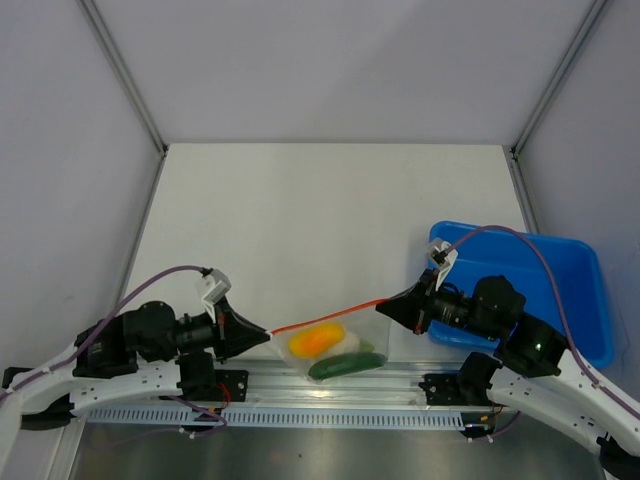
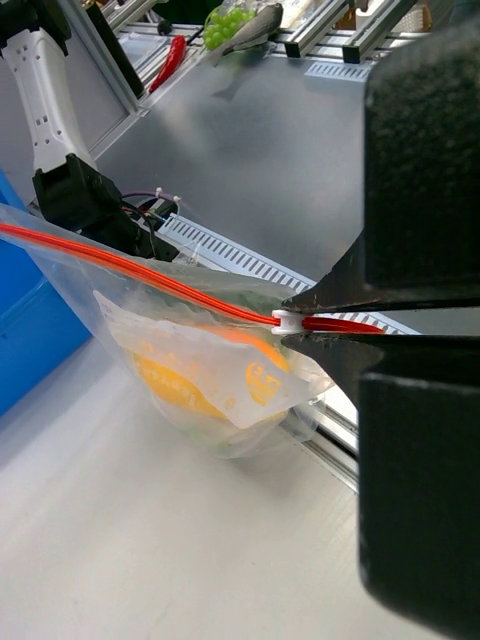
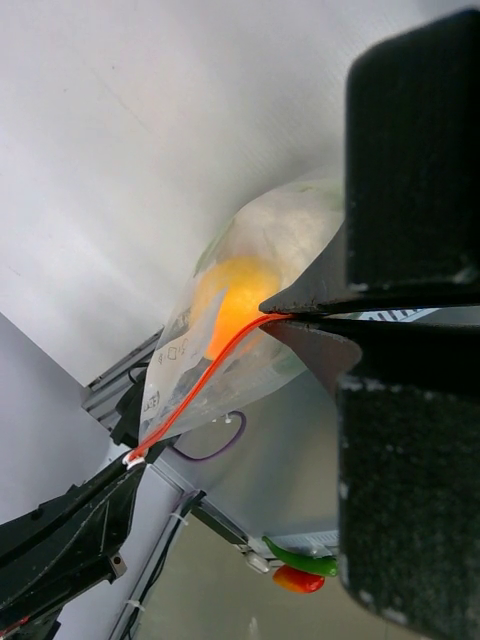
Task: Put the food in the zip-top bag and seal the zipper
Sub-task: Zip the zipper food storage bag at the center of the board.
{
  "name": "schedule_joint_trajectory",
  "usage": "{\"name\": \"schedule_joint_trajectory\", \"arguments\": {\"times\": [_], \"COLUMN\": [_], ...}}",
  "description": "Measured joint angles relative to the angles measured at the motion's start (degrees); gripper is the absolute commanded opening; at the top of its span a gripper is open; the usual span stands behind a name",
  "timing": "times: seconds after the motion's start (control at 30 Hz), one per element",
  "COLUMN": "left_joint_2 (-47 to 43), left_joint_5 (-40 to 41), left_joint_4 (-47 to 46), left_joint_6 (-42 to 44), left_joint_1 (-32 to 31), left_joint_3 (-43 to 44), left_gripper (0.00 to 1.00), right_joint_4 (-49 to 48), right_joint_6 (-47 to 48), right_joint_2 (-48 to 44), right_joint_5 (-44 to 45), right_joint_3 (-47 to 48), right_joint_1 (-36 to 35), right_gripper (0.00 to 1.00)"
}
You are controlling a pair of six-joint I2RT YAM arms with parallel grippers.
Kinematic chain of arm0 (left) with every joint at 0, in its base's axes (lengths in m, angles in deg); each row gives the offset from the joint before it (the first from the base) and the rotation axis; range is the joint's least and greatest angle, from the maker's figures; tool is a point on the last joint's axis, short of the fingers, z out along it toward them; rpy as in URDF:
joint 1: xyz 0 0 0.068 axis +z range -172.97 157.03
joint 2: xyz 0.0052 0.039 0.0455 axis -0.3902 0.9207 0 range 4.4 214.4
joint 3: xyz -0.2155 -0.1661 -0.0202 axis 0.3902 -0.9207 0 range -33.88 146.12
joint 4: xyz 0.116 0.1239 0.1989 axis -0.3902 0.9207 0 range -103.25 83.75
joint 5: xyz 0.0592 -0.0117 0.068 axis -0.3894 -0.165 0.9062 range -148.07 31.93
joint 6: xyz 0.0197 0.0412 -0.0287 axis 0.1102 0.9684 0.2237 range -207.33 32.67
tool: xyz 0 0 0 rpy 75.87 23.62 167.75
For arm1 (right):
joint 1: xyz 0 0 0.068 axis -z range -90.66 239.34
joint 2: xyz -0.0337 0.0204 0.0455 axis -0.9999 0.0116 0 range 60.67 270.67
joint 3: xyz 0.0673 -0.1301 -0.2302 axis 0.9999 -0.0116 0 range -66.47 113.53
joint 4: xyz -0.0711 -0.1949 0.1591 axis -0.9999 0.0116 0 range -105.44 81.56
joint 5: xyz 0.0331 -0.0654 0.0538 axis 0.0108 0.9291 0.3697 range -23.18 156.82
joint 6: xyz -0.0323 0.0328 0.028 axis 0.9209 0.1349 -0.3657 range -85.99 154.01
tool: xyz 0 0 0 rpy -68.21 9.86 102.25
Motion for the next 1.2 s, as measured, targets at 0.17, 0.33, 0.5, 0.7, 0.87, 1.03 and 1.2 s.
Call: {"name": "schedule_joint_trajectory", "arguments": {"times": [0.17,0.33,0.5,0.7,0.87,1.03,1.2], "left_joint_2": [-0.70,-1.22,-2.54,-2.69,-2.80,-3.72,-3.87], "left_joint_5": [0.50,0.55,0.98,3.04,5.92,7.50,8.13], "left_joint_4": [1.57,2.64,3.21,6.21,9.31,10.93,12.33], "left_joint_6": [-0.76,-1.09,-1.90,-3.37,-5.90,-8.61,-9.88], "left_joint_1": [0.00,0.00,0.00,0.00,0.00,0.00,0.00], "left_joint_3": [0.39,0.50,0.55,1.84,2.51,2.51,2.51], "left_gripper": [0.01,0.00,0.00,0.01,0.00,0.00,0.01], "right_joint_4": [0.87,1.60,1.73,1.66,1.70,1.16,0.31], "right_joint_6": [0.02,0.09,0.04,-1.05,-2.27,-3.85,-5.68], "right_joint_2": [-0.96,-1.16,-1.27,-0.90,-0.42,0.48,2.60], "right_joint_5": [0.39,0.50,0.35,-0.11,-0.55,-1.88,-1.73], "right_joint_3": [0.00,0.00,-0.02,-1.14,-1.22,-1.86,-3.58], "right_joint_1": [0.07,0.15,0.15,0.15,0.15,0.13,-0.98], "right_gripper": [0.00,0.00,0.00,0.00,0.00,0.00,0.00]}}
